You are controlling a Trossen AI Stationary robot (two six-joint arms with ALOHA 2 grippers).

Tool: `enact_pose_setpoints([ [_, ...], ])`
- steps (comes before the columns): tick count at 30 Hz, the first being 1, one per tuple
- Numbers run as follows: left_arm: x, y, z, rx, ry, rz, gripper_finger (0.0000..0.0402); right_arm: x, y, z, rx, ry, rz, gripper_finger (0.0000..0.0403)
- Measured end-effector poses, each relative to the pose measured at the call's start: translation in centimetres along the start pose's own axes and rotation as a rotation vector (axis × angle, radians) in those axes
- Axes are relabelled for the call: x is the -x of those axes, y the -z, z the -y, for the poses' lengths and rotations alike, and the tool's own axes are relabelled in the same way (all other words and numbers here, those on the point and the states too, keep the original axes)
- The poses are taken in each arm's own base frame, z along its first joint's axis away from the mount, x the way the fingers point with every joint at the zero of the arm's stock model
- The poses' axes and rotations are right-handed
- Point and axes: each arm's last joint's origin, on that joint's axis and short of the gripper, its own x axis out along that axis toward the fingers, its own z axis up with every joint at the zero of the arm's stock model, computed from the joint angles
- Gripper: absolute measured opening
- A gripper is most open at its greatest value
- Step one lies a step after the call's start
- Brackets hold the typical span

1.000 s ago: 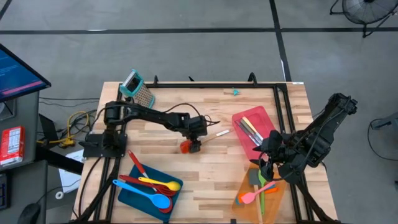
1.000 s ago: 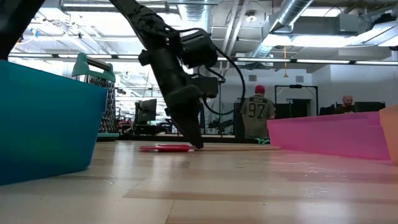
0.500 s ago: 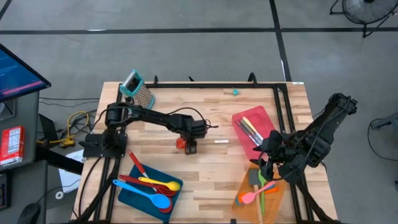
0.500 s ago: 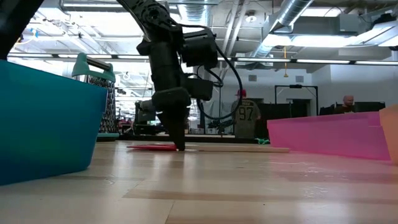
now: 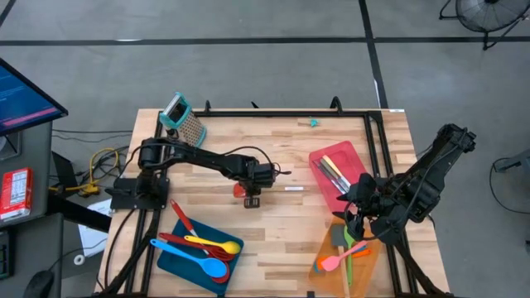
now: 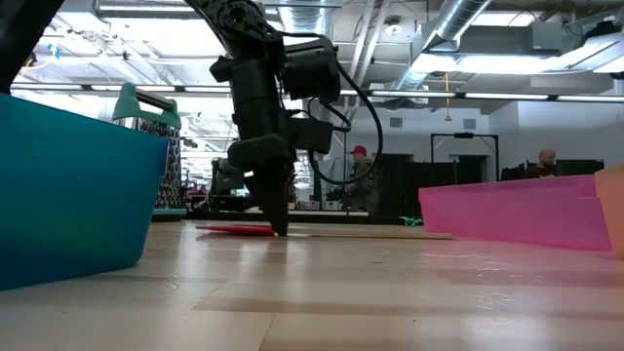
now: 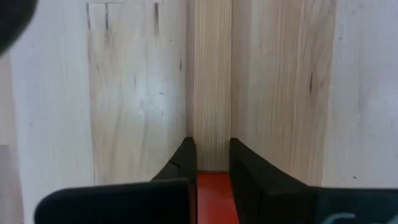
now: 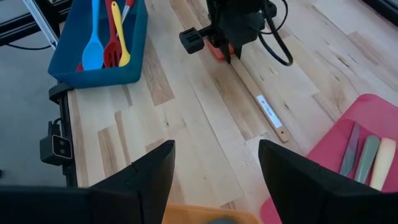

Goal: Pick & Place Kitchen Items
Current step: Put the red spatula into the orange bin

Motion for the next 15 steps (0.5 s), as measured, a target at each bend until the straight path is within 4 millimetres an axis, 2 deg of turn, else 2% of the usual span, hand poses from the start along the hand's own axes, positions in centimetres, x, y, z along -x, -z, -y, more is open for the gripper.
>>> enact_pose_setpoints([
  [6, 2.1, 0.7, -0.3, 0.016, -0.026, -0.005, 0.0031, 0.0, 0.0, 0.0, 0.000, 0.008, 0.014, 0.0227],
  [15, 5.0, 0.4, -0.7, 0.050, -0.025, 0.089, 0.0031, 0.0, -0.1, 0.0, -0.003, 0.009, 0.025, 0.0227],
])
